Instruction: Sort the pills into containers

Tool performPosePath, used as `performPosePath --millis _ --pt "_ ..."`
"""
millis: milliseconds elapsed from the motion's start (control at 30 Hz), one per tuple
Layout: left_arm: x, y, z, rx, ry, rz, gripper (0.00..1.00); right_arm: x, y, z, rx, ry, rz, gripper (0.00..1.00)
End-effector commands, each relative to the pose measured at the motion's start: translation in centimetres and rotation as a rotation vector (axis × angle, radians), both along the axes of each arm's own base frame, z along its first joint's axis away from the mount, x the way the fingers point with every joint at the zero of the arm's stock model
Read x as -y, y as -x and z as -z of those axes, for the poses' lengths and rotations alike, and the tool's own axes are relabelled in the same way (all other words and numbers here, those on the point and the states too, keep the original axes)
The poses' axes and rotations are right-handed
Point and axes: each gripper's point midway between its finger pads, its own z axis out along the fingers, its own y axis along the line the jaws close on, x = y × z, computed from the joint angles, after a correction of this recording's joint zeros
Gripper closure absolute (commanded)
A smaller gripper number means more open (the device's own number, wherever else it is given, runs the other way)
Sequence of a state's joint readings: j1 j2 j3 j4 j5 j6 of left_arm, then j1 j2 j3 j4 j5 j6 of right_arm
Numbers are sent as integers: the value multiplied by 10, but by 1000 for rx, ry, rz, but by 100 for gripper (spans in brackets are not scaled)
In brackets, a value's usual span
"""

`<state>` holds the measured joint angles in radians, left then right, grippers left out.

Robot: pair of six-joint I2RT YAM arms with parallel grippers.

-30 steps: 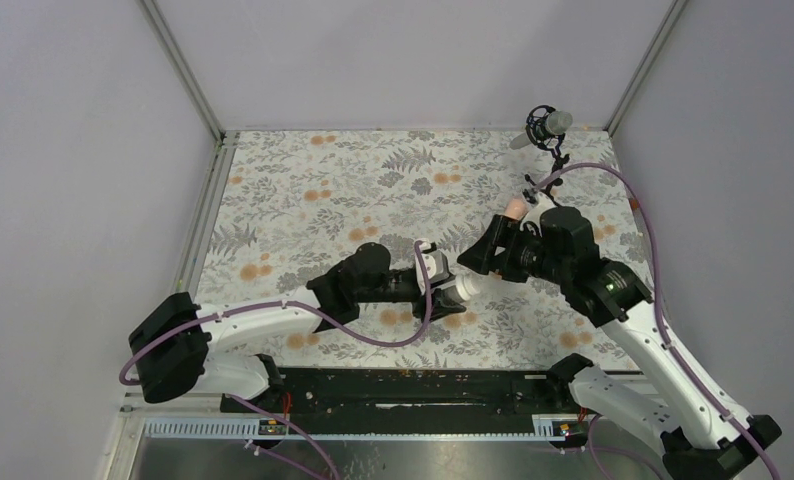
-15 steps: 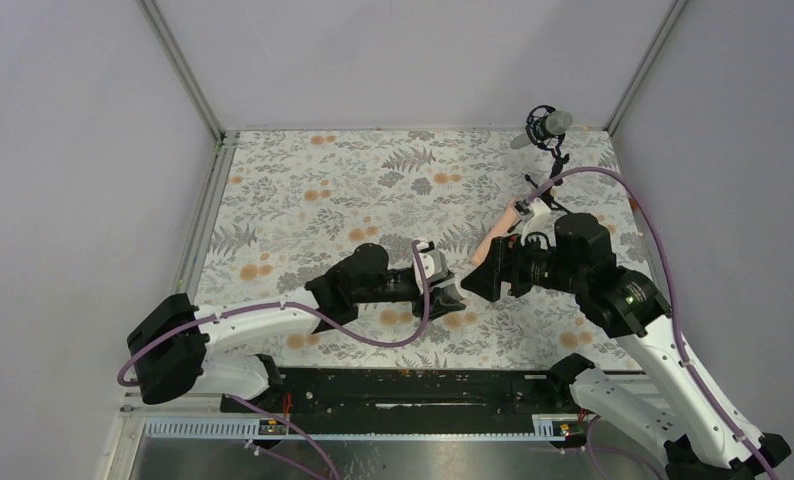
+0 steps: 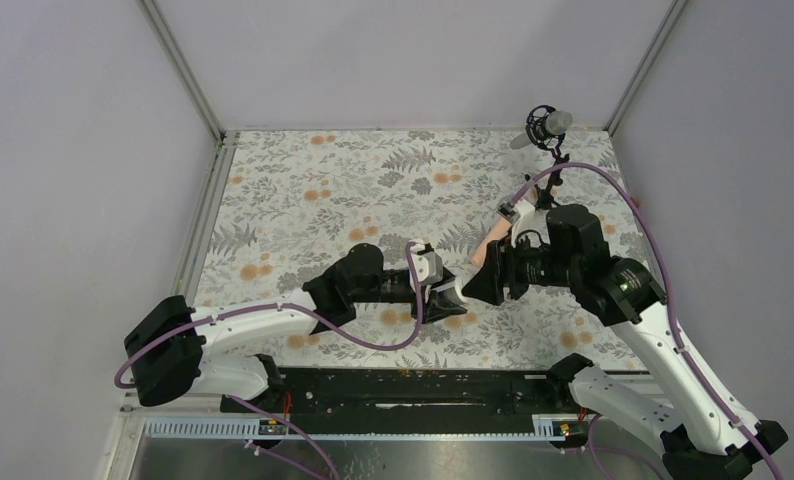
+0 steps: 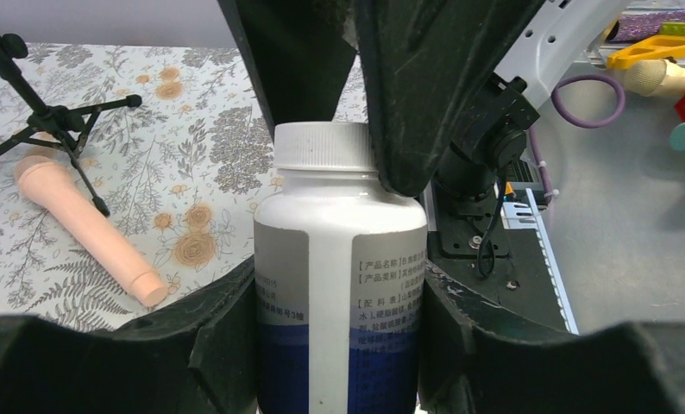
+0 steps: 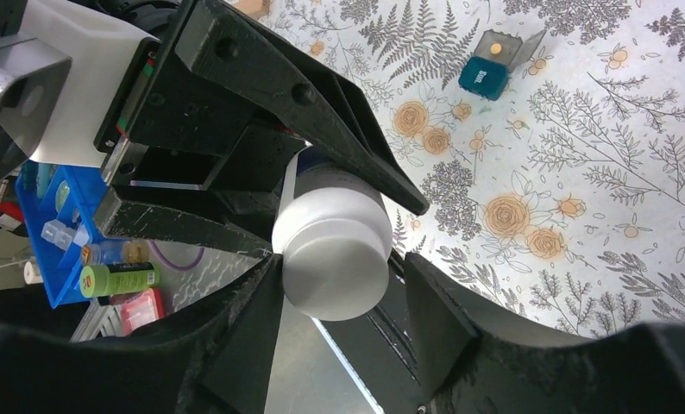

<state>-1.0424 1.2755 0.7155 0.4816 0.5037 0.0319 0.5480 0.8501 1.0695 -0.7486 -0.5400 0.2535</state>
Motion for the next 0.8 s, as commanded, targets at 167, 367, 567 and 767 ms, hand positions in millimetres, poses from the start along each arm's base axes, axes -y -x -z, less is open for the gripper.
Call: performPosePath --millis 167,367,567,767 --pt "1 5 -37 55 113 30 100 -16 -5 -20 -3 -86 -22 64" --pt "1 -18 -34 53 94 -94 100 -12 -40 -7 -146 -88 280 85" --pt "-5 -27 -29 41 78 -159 100 1 -68 -33 -158 -231 563 79" --pt "-7 -26 -28 23 81 -163 100 -12 -42 -59 -11 -223 287 17"
